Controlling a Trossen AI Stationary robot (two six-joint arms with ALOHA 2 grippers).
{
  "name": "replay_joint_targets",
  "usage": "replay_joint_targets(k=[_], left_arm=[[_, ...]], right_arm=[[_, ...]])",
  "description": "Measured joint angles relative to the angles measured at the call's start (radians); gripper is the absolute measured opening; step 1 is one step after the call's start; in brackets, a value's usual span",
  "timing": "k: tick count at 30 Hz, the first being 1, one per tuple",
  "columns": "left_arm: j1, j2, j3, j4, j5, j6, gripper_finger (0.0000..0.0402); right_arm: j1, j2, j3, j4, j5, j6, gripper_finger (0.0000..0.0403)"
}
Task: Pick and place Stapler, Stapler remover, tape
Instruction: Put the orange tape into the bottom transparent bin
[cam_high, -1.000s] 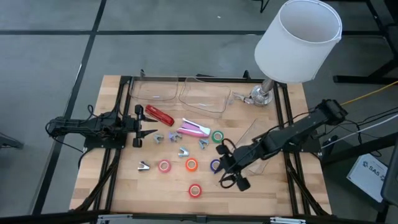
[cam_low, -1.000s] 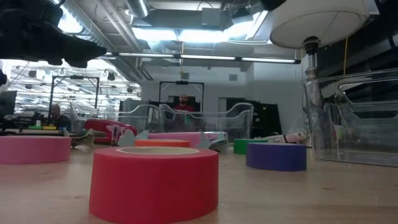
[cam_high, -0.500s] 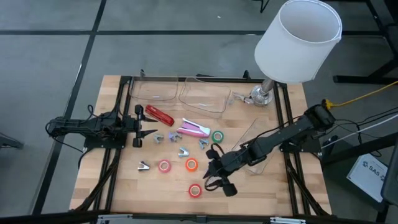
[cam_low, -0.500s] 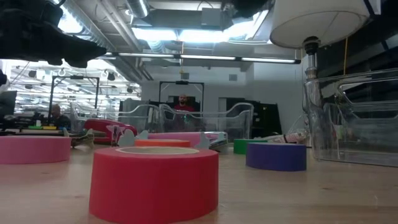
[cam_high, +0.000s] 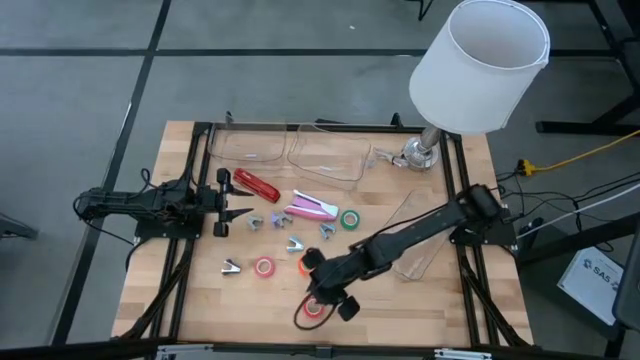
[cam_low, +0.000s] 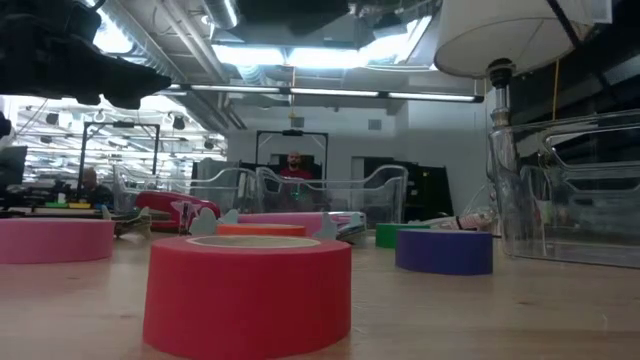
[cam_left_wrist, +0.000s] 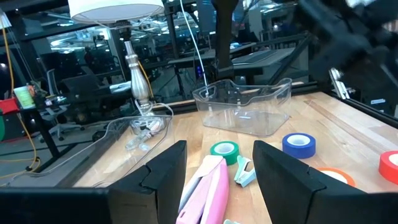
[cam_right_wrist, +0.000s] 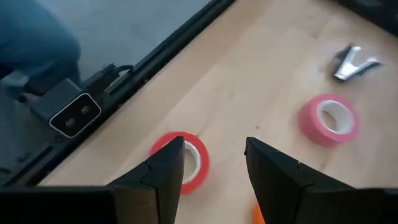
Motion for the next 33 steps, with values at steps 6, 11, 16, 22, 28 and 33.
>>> replay_joint_targets(k=[6, 11, 16, 22, 28, 33], left_arm=[[0.0, 0.0, 0.0, 0.0, 0.0, 0.0, 0.0182], [0.0, 0.0, 0.0, 0.0, 0.0, 0.0, 0.0182], [0.0, 0.0, 0.0, 0.0, 0.0, 0.0, 0.0182], [0.0, 0.0, 0.0, 0.0, 0.0, 0.0, 0.0182], [0.0, 0.0, 0.0, 0.0, 0.0, 0.0, 0.0182], [0.0, 0.0, 0.0, 0.0, 0.0, 0.0, 0.0182]], right_arm=[[-0.002, 0.063, 0.066, -0.104, 0.044, -0.006, 0.0171], [-0.001, 0.066, 0.067, -0.149, 0.118, -0.006, 0.0171], [-0.007, 0.066, 0.064, -0.173, 0.12, -0.027, 0.0171], [-0.027, 0.066, 0.063, -0.209, 0.121, -0.108, 0.0171], [-0.04, 0.074, 0.063, -0.239, 0.121, -0.121, 0.0171], [-0.045, 0.113, 0.062, -0.224, 0.121, -0.11, 0.0171]])
